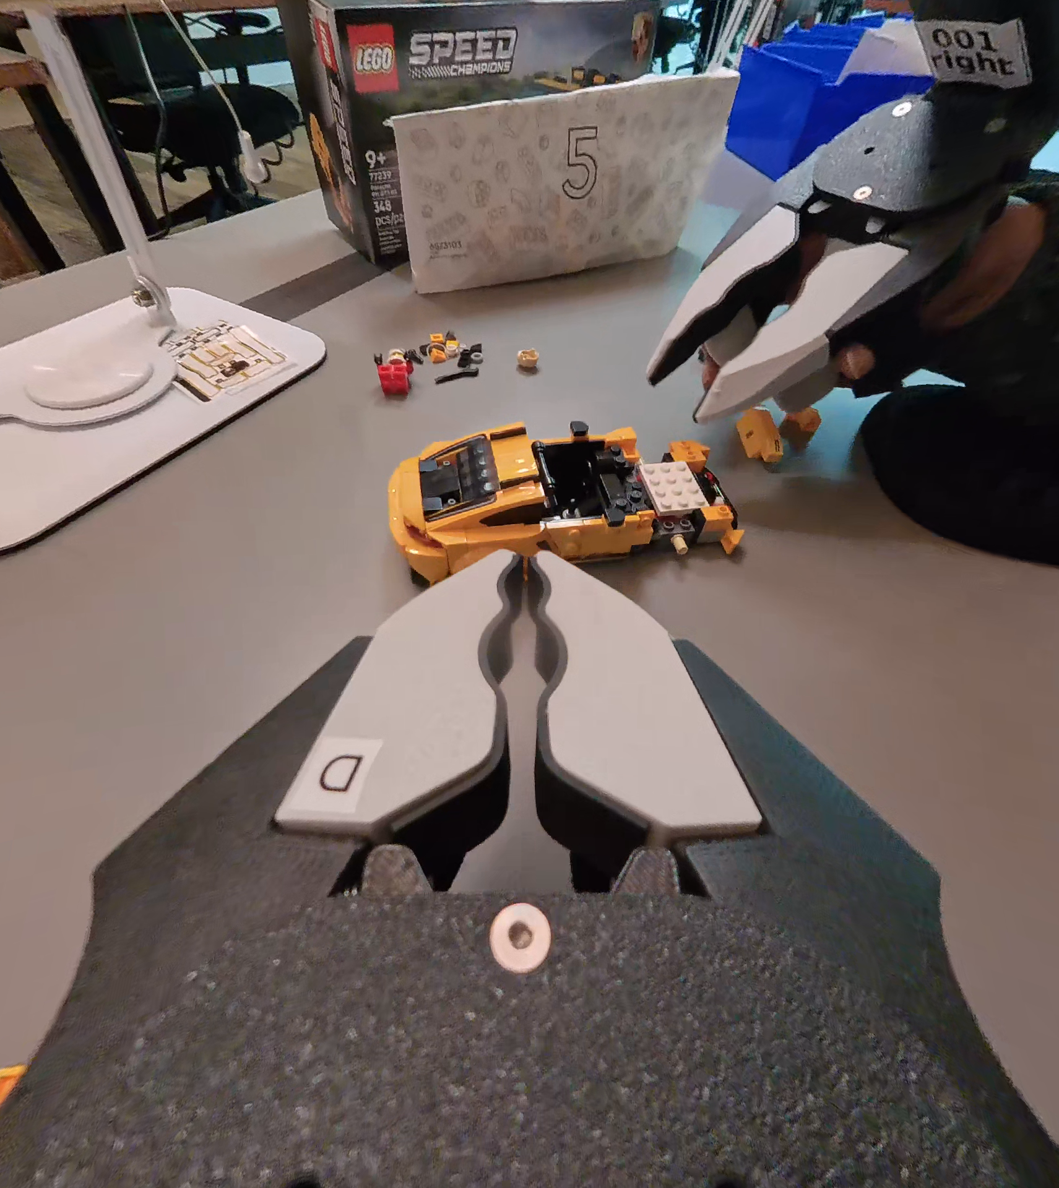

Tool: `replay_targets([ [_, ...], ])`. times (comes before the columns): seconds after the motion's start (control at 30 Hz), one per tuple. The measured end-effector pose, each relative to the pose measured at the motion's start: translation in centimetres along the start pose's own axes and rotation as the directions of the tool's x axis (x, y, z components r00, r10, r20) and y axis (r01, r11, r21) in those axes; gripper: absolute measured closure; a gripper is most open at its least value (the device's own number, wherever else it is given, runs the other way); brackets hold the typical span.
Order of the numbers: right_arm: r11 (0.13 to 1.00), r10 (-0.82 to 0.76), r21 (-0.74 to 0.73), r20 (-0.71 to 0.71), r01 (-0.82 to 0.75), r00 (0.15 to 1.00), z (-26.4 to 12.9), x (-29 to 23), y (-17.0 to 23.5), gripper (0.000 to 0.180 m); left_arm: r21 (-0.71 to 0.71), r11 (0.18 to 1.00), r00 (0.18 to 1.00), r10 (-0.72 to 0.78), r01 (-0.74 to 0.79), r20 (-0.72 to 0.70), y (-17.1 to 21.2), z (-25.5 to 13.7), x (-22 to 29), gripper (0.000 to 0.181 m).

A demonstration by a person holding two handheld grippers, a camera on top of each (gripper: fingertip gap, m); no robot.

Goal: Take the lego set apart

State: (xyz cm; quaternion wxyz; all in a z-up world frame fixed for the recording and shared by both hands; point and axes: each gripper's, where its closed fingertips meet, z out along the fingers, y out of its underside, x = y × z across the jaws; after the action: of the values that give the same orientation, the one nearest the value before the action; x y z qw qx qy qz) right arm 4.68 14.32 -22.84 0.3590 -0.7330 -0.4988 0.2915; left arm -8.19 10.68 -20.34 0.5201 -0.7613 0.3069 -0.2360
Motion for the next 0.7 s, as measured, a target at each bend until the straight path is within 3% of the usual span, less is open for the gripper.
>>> replay_targets([
  [0.17, 0.998, 0.049, 0.031, 0.001, -0.049, 0.999, 1.3, 0.1, -0.5, 0.154, -0.017, 1.000, 1.000, 0.017, -0.017, -0.017, 0.3, 0.3, 0.4, 0.180],
  [0.37, 0.996, 0.052, -0.079, 0.021, -0.050, 0.998, 3.5, -0.5, 0.2, 0.162, -0.023, 0.999, 0.999, 0.030, -0.031, -0.027, 0.3, 0.6, 0.7, 0.180],
  [0.7, 0.994, 0.090, -0.072, 0.060, -0.086, 0.994, 3.2, -0.9, 0.3, 0.160, -0.036, 0.996, 0.997, 0.078, -0.079, -0.019, 0.1, 1.3, 1.1, 0.176],
])
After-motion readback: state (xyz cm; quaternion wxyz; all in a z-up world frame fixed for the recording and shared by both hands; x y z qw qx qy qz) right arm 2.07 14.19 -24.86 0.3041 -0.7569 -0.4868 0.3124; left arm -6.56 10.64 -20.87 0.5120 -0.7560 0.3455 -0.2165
